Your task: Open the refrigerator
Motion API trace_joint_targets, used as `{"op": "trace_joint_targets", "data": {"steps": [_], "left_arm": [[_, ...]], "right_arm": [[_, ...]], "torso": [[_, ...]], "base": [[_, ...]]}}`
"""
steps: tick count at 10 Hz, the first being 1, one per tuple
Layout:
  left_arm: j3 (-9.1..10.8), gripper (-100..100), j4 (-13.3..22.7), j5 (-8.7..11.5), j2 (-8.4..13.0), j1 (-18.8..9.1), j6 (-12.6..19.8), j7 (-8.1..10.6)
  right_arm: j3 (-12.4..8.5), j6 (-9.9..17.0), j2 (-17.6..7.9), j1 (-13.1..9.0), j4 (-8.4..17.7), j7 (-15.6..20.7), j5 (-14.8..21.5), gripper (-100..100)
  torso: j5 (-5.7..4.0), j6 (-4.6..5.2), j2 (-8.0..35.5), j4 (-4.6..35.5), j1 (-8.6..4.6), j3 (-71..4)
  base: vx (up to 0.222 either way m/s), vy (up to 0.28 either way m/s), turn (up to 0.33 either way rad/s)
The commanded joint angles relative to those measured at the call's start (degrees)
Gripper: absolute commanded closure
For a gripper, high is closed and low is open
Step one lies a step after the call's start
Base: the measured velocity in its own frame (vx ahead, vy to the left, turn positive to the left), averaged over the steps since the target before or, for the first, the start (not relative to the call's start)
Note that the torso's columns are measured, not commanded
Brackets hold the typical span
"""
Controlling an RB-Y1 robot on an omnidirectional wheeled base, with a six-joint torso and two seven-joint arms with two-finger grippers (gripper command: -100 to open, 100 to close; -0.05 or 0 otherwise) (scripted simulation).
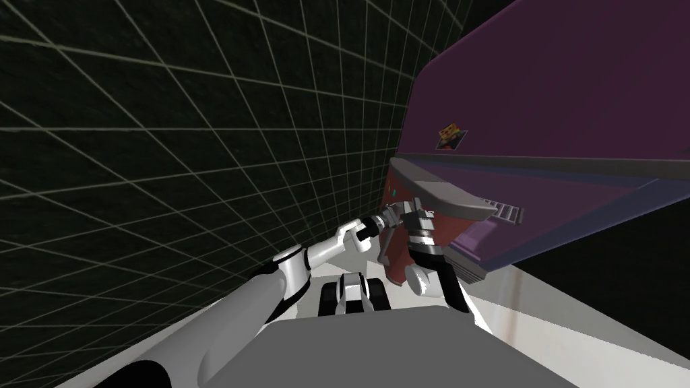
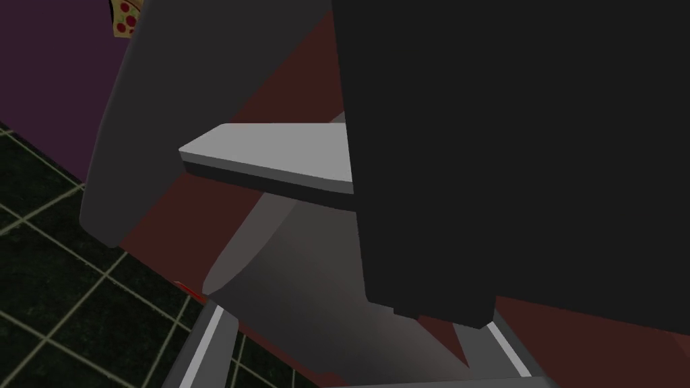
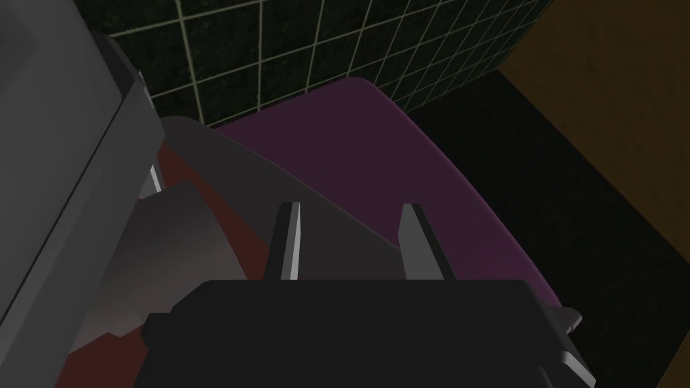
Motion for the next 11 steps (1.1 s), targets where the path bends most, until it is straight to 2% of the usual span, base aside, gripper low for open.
{"op": "trace_joint_targets", "data": {"steps": [1, 2, 6, 7, 8, 9, 11], "left_arm": [[1.05, 100, -1.0, 2.9, 2.5, 1.0, -0.2, -2.74], [1.05, 100, -1.0, 4.5, 2.5, 1.0, -0.2, -3.9], [1.05, 100, -1.0, 11.3, 2.5, 1.0, -0.2, -10.22], [1.05, 100, -1.0, 11.3, 2.5, 1.0, -0.2, -10.78], [2.18, 100, -2.2, 14.1, 4.9, 1.9, -0.4, -12.82], [2.18, 100, -2.2, 15.7, 4.9, 1.9, -0.4, -14.15], [2.18, 100, -2.2, 19.2, 4.9, 1.9, -0.4, -17.43]], "right_arm": [[0.0, 0.0, 0.0, 0.0, 0.0, 0.0, 0.0, 0], [0.0, 0.0, 0.0, 0.0, 0.0, 0.0, 0.0, 0], [0.0, 0.0, 0.0, 0.0, 0.0, 0.0, 0.0, 0], [0.0, 0.0, 0.0, 0.0, 0.0, 0.0, 0.0, 0], [0.0, 0.0, 0.0, 0.0, 0.0, 0.0, 0.0, 0], [0.0, 0.0, 0.0, 0.0, 0.0, 0.0, 0.0, 0], [0.3, 0.0, -0.1, -0.1, 0.0, 0.0, 0.1, 0]], "torso": [[-0.18, 0.08, 0.2, 0.1, -0.71, 0.1], [-0.23, 0.15, -0.2, 0.0, -0.58, -0.1], [-0.19, 0.08, -0.3, 0.0, -0.68, -0.2], [-0.18, 0.1, -0.4, -0.1, -0.55, -0.3], [-0.19, 0.08, -0.5, 0.0, -0.44, -0.3], [-0.05, 0.06, -0.9, -0.1, 0.11, -0.5], [-0.1, -0.16, -0.6, 0.0, -0.42, -0.4]], "base": [[0.139, 0.163, -0.351], [0.141, 0.191, -0.337], [0.013, 0.022, 0.006], [-0.013, -0.019, -0.007], [0.126, 0.164, -0.389], [0.13, 0.21, -0.368], [0.02, 0.072, 0.026]]}}
